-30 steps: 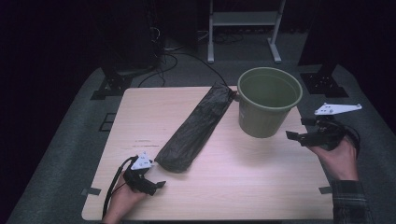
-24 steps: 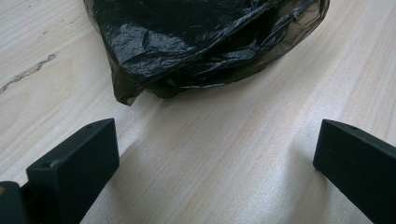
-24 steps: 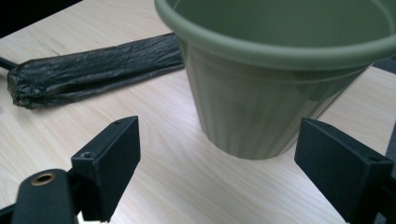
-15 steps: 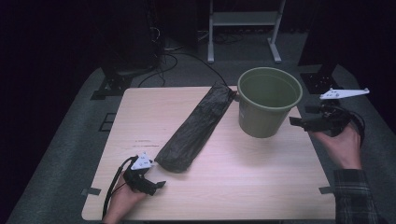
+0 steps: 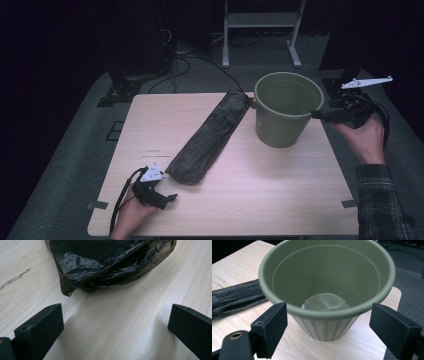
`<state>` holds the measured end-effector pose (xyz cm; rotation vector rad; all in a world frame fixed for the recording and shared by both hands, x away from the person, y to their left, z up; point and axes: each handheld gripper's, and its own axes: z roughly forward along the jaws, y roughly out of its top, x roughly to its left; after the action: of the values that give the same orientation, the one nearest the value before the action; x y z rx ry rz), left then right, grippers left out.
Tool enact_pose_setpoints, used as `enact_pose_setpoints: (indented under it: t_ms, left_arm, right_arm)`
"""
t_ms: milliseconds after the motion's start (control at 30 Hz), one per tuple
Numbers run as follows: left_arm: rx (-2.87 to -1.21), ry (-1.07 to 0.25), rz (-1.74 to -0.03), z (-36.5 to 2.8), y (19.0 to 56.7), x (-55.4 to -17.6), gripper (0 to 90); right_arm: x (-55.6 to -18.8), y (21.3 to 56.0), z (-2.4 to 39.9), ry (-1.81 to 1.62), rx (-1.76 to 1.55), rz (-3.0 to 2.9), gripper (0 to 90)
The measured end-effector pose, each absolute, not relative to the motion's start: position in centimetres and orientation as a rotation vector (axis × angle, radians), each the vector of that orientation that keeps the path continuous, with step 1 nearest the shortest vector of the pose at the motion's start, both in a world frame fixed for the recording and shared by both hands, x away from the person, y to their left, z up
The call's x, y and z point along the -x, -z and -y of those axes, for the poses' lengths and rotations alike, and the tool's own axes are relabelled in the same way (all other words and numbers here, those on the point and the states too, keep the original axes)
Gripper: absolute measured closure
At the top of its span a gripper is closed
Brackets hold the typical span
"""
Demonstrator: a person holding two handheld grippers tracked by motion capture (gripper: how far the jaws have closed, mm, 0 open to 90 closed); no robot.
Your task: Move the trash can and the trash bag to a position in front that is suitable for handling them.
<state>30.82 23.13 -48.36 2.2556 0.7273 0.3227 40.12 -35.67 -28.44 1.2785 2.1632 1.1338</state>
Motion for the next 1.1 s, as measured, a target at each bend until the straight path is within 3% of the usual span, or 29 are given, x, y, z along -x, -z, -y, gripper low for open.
enact_pose_setpoints:
  t_ms: [600, 1100]
  left_arm:
    - [-2.258, -0.323, -0.726, -23.1, 48.4, -30.8, 0.0]
    - [-2.258, -0.323, -0.725, -23.1, 48.4, -30.8, 0.0]
  right_arm:
    - [-44.7, 30.1, 35.7, -1.032, -1.373, -2.141, 16.6]
    - [-45.3, 30.5, 36.1, -1.002, -1.419, -2.149, 22.3]
